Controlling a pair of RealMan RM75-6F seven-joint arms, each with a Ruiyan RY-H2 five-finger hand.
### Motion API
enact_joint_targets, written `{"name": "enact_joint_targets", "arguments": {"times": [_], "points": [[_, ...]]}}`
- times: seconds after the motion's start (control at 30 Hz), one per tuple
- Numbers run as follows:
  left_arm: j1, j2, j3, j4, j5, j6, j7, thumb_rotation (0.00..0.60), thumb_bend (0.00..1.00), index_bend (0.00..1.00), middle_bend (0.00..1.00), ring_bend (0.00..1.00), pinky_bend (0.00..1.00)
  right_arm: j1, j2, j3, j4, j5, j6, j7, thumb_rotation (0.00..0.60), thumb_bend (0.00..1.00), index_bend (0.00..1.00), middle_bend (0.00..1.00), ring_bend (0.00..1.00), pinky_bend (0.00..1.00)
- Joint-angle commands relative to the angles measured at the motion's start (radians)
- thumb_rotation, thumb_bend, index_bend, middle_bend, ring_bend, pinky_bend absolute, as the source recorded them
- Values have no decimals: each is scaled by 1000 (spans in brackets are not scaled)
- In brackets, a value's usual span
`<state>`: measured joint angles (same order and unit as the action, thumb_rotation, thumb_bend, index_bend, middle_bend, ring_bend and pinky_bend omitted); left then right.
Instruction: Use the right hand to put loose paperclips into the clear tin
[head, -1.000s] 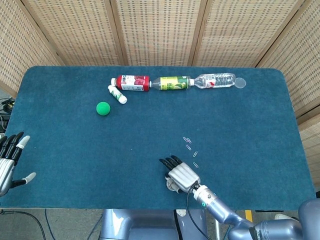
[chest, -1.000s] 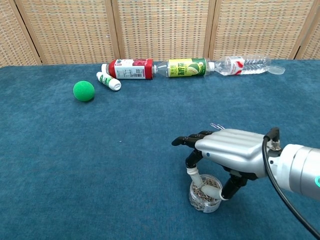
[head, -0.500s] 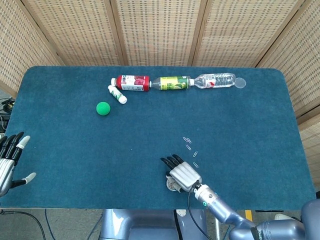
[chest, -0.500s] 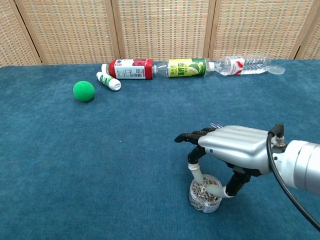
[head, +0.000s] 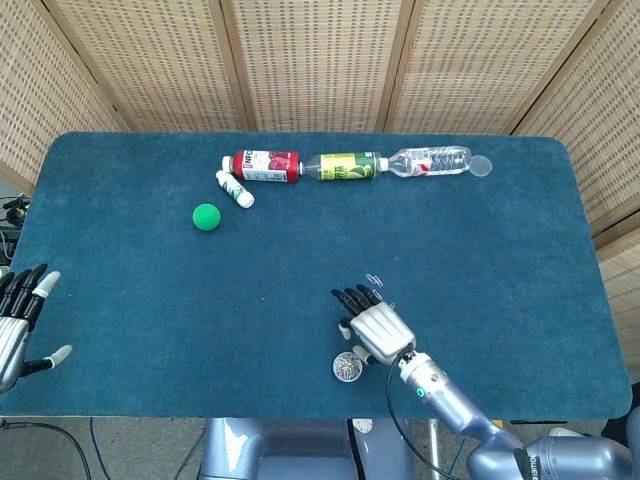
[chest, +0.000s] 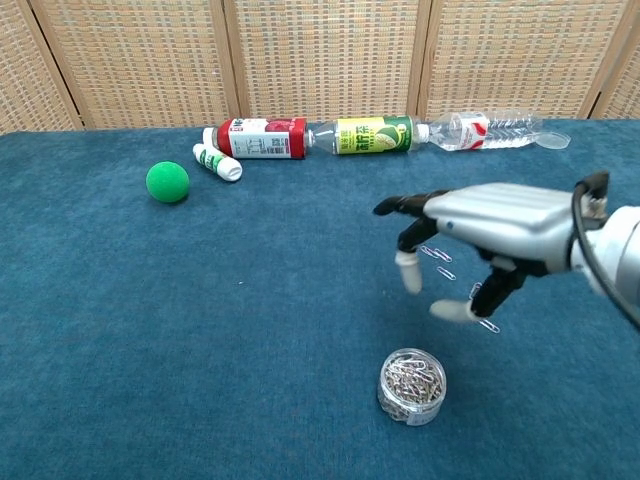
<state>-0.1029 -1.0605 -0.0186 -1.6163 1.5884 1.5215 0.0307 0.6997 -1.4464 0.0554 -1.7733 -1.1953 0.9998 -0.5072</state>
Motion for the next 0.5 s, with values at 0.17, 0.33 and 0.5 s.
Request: {"name": "enact_joint_targets", "arguments": {"times": [0.17, 0.33, 0.5], "points": [[0, -3, 1, -3, 2, -1, 11, 600, 0, 0, 0, 0, 0, -29, 31, -15, 83, 72, -13, 19, 600, 331, 476, 0, 0, 0], [-1, -7, 2, -2, 0, -6, 20, 600, 0, 0, 0, 0, 0, -44, 18, -29, 118, 116, -37, 37, 600, 331, 476, 0, 0, 0], [-3, -10, 1, -1, -3, -9, 24, 600, 0, 0, 0, 0, 0, -45, 7, -35, 143, 93, -64, 82, 600, 314, 476, 0, 0, 0]]}}
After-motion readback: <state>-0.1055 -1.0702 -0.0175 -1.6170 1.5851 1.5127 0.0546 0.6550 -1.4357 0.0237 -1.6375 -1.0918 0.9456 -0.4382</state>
